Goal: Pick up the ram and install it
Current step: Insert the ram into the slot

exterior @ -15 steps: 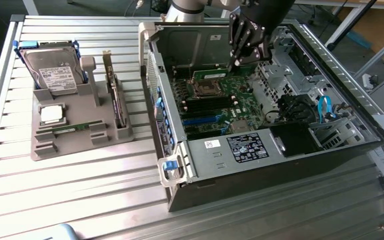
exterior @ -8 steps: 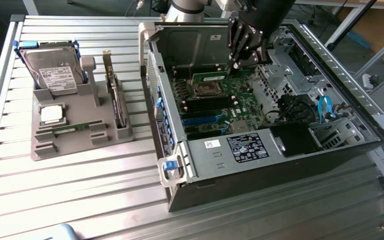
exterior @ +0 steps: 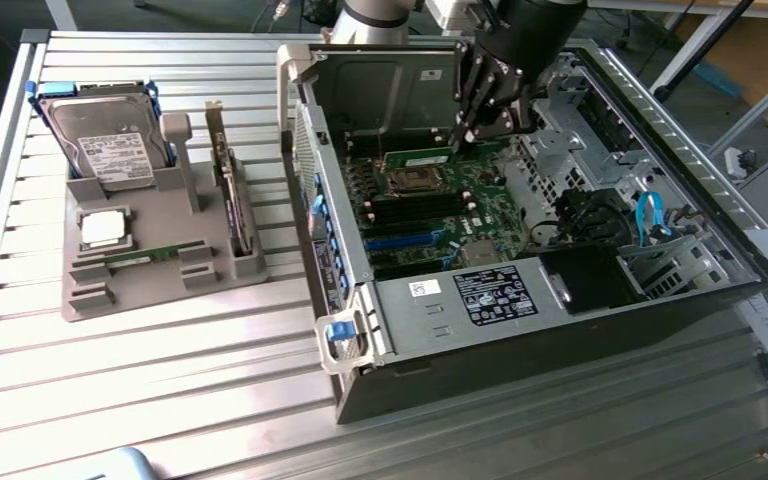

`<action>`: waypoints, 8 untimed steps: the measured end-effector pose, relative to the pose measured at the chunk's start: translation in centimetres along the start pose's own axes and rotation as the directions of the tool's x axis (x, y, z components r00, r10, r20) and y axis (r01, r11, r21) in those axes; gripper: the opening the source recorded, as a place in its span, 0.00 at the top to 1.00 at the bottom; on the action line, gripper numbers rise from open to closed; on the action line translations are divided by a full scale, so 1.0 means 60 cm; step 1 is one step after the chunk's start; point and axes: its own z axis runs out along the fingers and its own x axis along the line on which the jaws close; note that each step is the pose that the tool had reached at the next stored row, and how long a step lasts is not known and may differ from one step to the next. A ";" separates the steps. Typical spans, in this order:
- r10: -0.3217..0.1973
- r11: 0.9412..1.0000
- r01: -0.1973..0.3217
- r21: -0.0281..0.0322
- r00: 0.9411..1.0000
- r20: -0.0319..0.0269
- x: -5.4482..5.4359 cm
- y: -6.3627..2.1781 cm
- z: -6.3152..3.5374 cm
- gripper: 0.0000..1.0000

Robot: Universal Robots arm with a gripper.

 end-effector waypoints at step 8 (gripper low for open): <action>0.000 1.000 0.000 0.000 1.000 0.000 0.001 -0.015 0.001 0.88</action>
